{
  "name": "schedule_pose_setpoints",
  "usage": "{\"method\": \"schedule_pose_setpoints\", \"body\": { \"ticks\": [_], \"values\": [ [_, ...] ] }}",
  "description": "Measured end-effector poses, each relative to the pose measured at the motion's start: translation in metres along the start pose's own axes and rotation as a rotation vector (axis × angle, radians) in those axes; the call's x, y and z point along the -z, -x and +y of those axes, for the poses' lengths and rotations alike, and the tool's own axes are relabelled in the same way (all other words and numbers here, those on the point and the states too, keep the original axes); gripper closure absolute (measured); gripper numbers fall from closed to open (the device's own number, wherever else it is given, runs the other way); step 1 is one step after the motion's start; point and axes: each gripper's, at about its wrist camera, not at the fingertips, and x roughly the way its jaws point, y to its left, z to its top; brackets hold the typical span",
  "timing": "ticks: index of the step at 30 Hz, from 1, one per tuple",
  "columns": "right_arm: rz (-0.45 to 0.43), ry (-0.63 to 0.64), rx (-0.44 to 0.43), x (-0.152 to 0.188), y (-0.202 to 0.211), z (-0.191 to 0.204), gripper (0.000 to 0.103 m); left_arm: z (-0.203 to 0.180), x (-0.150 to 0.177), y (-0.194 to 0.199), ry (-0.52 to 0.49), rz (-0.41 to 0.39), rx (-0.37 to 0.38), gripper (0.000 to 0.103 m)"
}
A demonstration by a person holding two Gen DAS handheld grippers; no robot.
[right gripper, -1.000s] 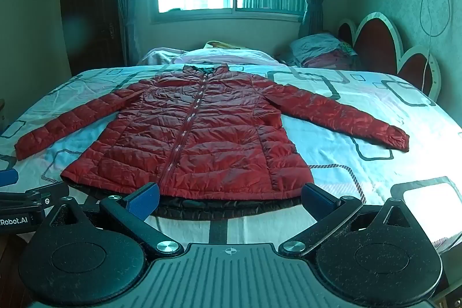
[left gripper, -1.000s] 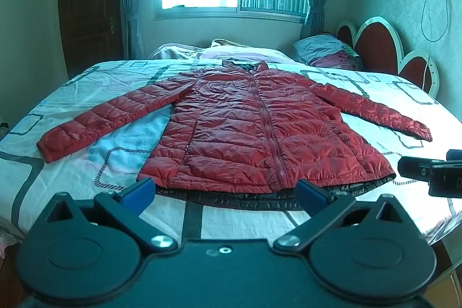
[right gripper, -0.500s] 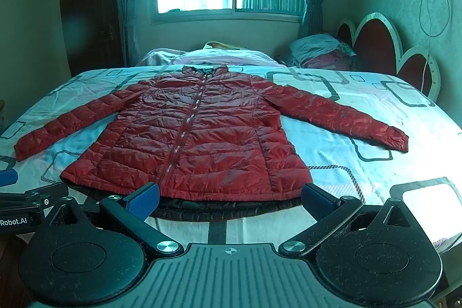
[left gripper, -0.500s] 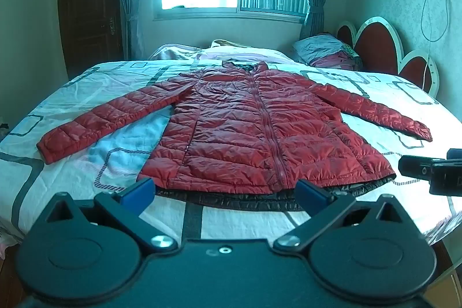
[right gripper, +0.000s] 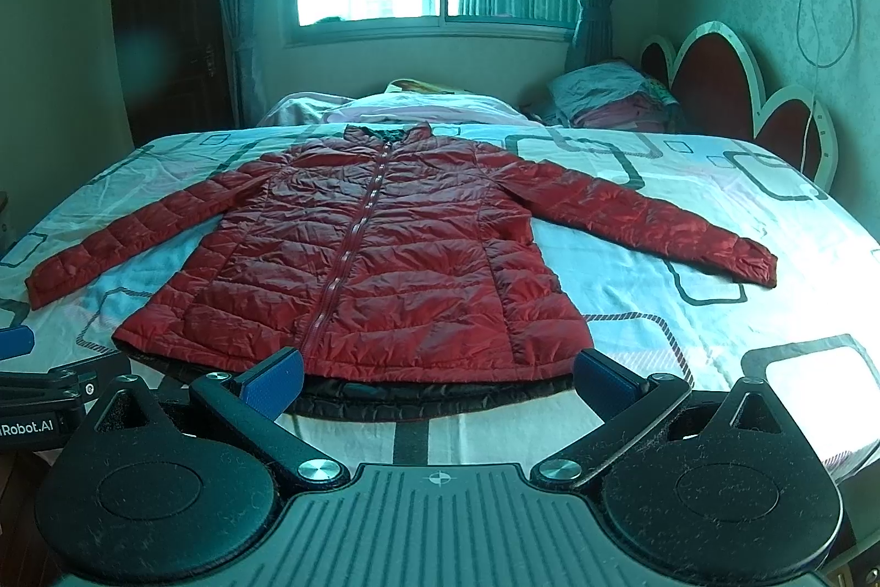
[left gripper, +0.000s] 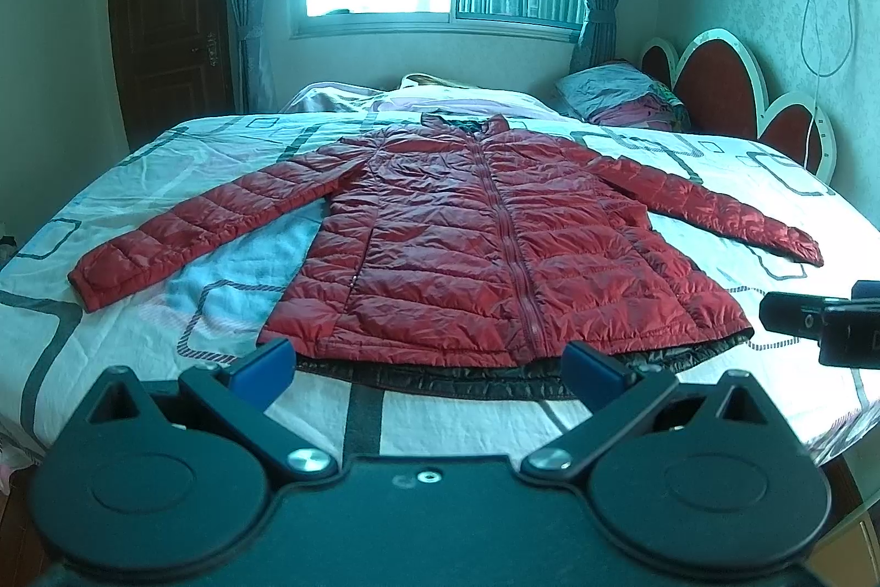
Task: Fold large clothes
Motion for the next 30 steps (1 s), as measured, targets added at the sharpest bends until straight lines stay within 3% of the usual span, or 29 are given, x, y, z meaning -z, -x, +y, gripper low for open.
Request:
{"method": "schedule_pose_setpoints", "body": {
  "ticks": [14,19,24,30],
  "values": [
    [-0.008,-0.001,0.002,-0.001,0.001,-0.001,0.000,-0.002,-0.001,-0.001,-0.002,-0.006,0.001,0.000],
    [-0.032,-0.006,0.024,-0.011,-0.008,-0.008,0.000,-0.008,-0.015,-0.014,-0.026,-0.035,0.010,0.000],
    [-0.054,-0.026,0.035,-0.029,-0.032,-0.026,0.000,-0.020,-0.035,-0.041,-0.033,-0.044,0.011,0.000],
    [-0.039,-0.047,0.037,-0.061,-0.090,-0.064,0.000,-0.045,-0.069,-0.091,0.005,-0.047,0.023,0.000]
  ]
}}
